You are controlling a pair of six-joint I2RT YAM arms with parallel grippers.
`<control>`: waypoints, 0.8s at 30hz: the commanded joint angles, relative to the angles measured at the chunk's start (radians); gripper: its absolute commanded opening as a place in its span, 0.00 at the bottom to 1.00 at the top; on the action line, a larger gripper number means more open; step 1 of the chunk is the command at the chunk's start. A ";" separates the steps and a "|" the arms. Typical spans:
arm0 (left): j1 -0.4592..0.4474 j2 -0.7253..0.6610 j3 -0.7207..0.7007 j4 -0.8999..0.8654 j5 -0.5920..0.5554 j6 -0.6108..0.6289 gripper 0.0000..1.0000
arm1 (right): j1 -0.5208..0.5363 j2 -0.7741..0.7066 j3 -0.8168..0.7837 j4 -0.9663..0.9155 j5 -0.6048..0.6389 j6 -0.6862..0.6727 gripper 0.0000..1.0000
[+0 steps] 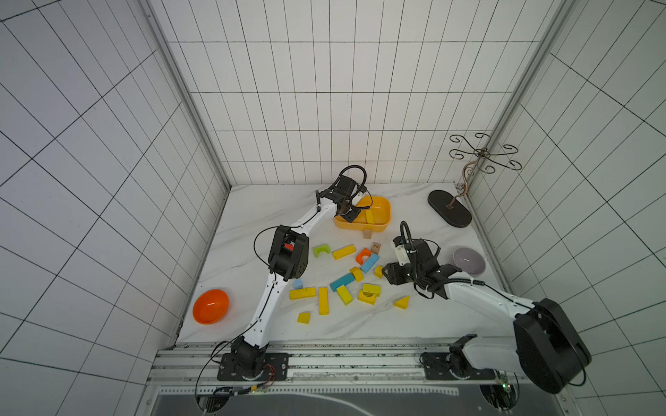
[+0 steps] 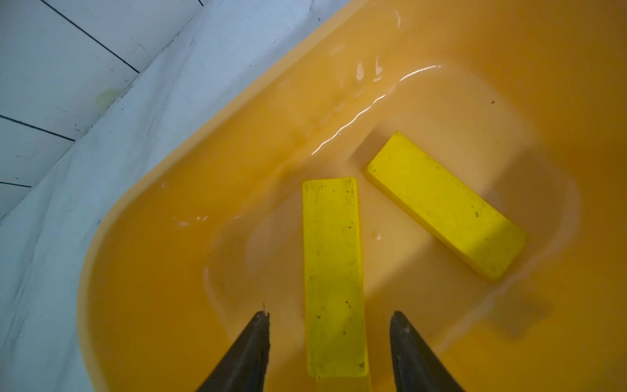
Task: Pick out the yellow building blocks
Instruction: Place the building block in the storage box, then pick up the building block from the center of the board.
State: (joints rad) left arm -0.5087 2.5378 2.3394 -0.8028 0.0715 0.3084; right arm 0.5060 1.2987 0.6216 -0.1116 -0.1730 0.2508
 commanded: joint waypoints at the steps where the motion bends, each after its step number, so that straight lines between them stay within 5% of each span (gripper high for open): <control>1: -0.002 0.023 0.045 -0.002 -0.027 0.013 0.60 | 0.013 0.007 0.004 0.019 -0.018 -0.014 0.59; 14: 0.010 -0.288 0.047 -0.152 0.053 -0.028 0.72 | 0.035 0.079 0.049 0.012 -0.012 -0.075 0.60; 24: 0.139 -0.649 -0.352 -0.259 0.347 -0.018 0.72 | 0.050 0.157 0.138 -0.040 0.041 -0.133 0.61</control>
State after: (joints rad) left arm -0.4000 1.9083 2.0987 -0.9771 0.3031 0.2703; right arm 0.5461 1.4391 0.6415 -0.1257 -0.1589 0.1516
